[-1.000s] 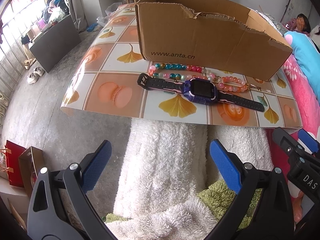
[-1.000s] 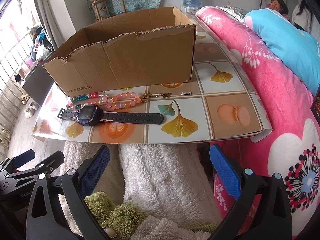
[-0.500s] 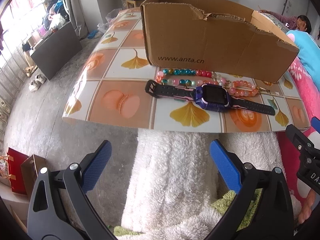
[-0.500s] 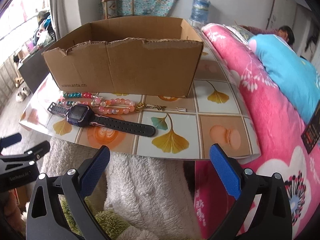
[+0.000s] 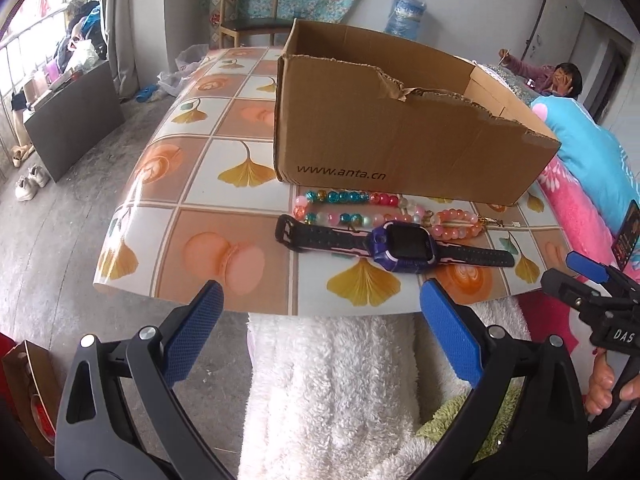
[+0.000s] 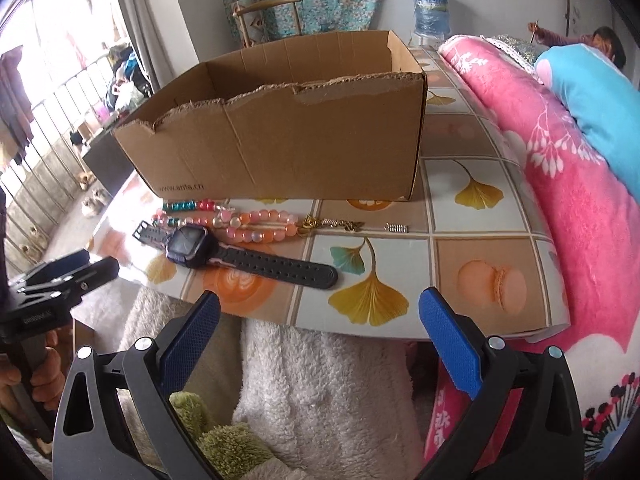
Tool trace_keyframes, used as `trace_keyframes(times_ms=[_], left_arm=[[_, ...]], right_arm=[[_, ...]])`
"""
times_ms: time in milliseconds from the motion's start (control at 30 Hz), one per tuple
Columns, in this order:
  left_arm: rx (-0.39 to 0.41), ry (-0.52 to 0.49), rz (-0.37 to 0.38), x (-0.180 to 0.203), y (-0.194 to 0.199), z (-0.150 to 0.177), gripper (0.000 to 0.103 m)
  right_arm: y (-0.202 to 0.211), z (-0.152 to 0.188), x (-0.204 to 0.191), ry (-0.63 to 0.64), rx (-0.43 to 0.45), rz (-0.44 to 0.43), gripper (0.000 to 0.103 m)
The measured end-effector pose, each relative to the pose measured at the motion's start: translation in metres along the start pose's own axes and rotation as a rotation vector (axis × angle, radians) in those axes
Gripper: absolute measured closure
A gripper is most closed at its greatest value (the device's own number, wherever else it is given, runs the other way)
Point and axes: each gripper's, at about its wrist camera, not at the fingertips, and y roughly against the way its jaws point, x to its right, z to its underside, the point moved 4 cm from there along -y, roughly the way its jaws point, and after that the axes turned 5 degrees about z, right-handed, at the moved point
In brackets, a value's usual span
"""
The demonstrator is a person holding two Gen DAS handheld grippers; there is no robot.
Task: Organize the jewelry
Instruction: 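Move the left tool toward the black watch strap and open its fingers, then close the left tool on the black watch strap beside the purple watch face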
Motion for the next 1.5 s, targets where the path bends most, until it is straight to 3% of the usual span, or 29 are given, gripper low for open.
trace_keyframes(times_ms=[267, 333, 467, 667, 800, 933, 1100, 1233, 1500], left_arm=[[0.024, 0.009, 0.007, -0.016, -0.015, -0.016, 0.011], [0.014, 0.012, 0.016, -0.021, -0.021, -0.02, 0.025], [-0.034, 0.034, 0.042, -0.031, -0.039, -0.025, 0.047], [-0.044, 0.033, 0.05, -0.037, -0.052, -0.032, 0.061], [-0.06, 0.036, 0.124, -0.033, -0.052, -0.031, 0.075], [-0.04, 0.066, 0.198, -0.03, -0.044, -0.03, 0.075], [-0.054, 0.048, 0.13, -0.027, -0.048, -0.023, 0.076], [-0.055, 0.007, 0.09, -0.02, -0.047, -0.022, 0.076], [-0.042, 0.013, 0.103, -0.025, -0.047, -0.022, 0.076]], right_arm=[[-0.019, -0.008, -0.006, -0.029, -0.047, -0.062, 0.034], [-0.024, -0.008, -0.005, -0.049, -0.065, -0.065, 0.044], [-0.037, -0.007, -0.001, -0.075, -0.111, -0.06, 0.055], [-0.047, -0.004, -0.002, -0.061, -0.128, -0.034, 0.065], [-0.049, -0.004, -0.002, -0.051, -0.122, -0.025, 0.066], [-0.049, -0.004, -0.004, -0.042, -0.117, -0.021, 0.067], [-0.05, -0.005, -0.002, -0.052, -0.121, -0.032, 0.075], [-0.046, -0.008, 0.004, -0.09, -0.124, -0.067, 0.076], [-0.039, -0.018, 0.002, -0.153, -0.106, -0.185, 0.076]])
